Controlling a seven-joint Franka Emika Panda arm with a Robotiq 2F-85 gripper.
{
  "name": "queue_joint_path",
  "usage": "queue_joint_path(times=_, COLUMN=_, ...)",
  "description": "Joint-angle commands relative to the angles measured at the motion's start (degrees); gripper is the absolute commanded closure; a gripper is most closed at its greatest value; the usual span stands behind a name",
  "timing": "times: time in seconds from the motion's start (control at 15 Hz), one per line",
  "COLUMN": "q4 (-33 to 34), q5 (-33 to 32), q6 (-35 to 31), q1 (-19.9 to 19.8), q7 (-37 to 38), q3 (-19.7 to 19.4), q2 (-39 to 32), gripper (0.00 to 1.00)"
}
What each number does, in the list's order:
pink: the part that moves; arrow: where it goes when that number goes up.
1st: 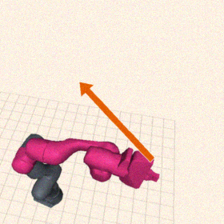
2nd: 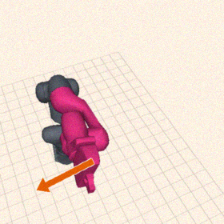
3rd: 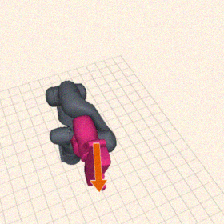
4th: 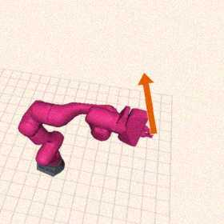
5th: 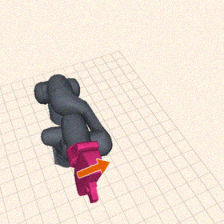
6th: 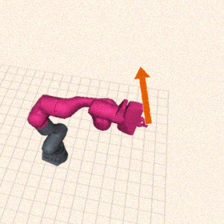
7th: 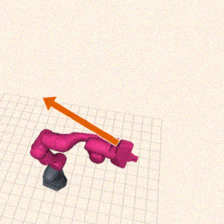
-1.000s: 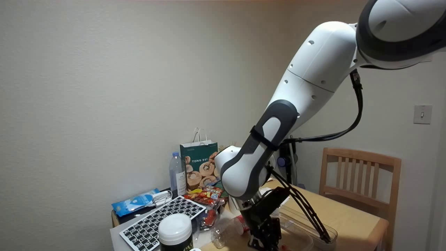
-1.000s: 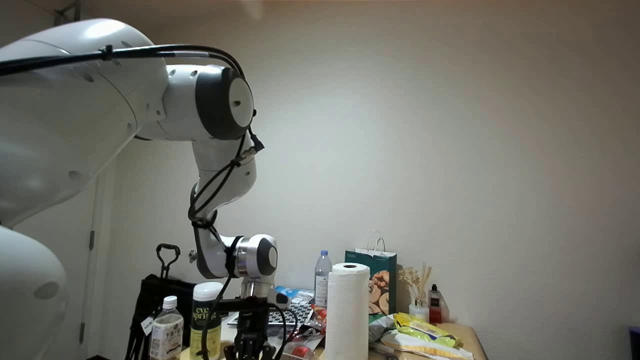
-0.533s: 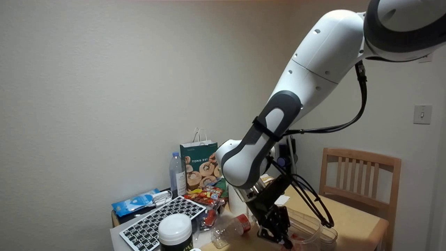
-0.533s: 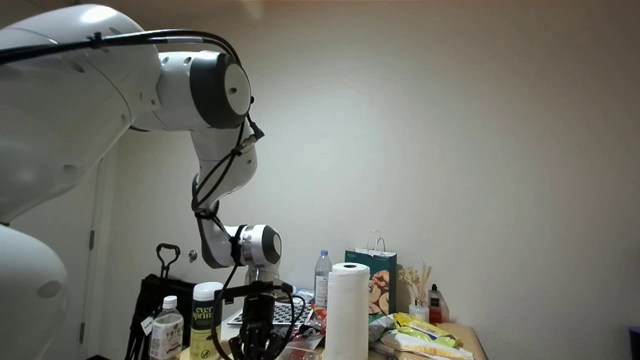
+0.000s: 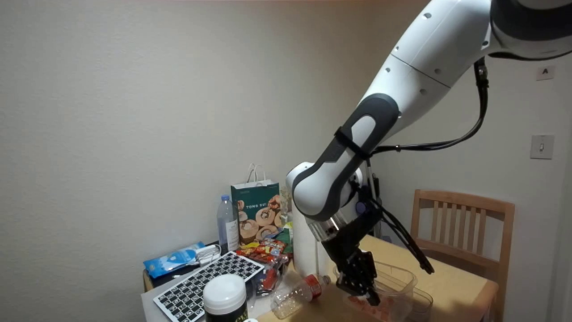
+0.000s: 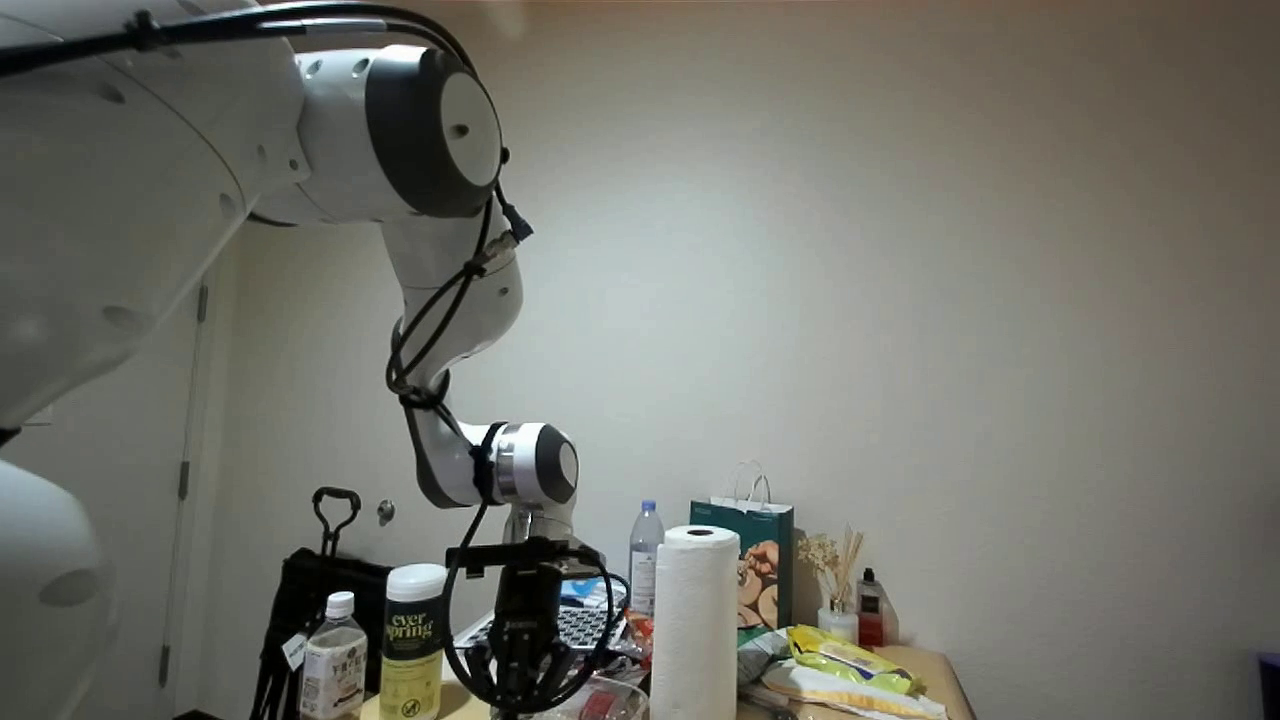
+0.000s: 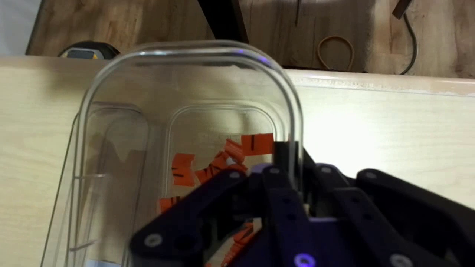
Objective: Pour the contents from the container on the left to the container on the right
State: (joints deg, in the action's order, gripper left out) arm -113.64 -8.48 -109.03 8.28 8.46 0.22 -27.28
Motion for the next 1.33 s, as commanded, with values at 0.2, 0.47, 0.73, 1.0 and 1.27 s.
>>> queue_joint_path(times=0.2, q4=-11.4, q5=3.2, q6=-14.5, q1=-7.2, q7=-16.6, q3=1.7, q2=6.2, gripper=0.94)
queue_joint_path(times=0.47, q4=-8.7, q5=1.9, q6=-13.0, q1=-6.6, q7=-14.6, q3=1.0, q2=3.4, gripper=0.94)
queue_joint_path(times=0.73, q4=-5.8, q5=1.5, q6=-2.3, q1=-6.3, q7=-15.3, q3=1.1, q2=5.4, gripper=0.94)
queue_joint_path(times=1.0, q4=-3.6, q5=0.5, q6=2.0, q1=-7.1, q7=-17.0, q3=0.8, q2=7.0, gripper=0.94)
queue_joint_path(times=1.27, q4=-3.0, q5=1.9, q6=2.9, q1=-7.7, q7=-14.8, q3=-0.1, q2=10.6, gripper=0.94)
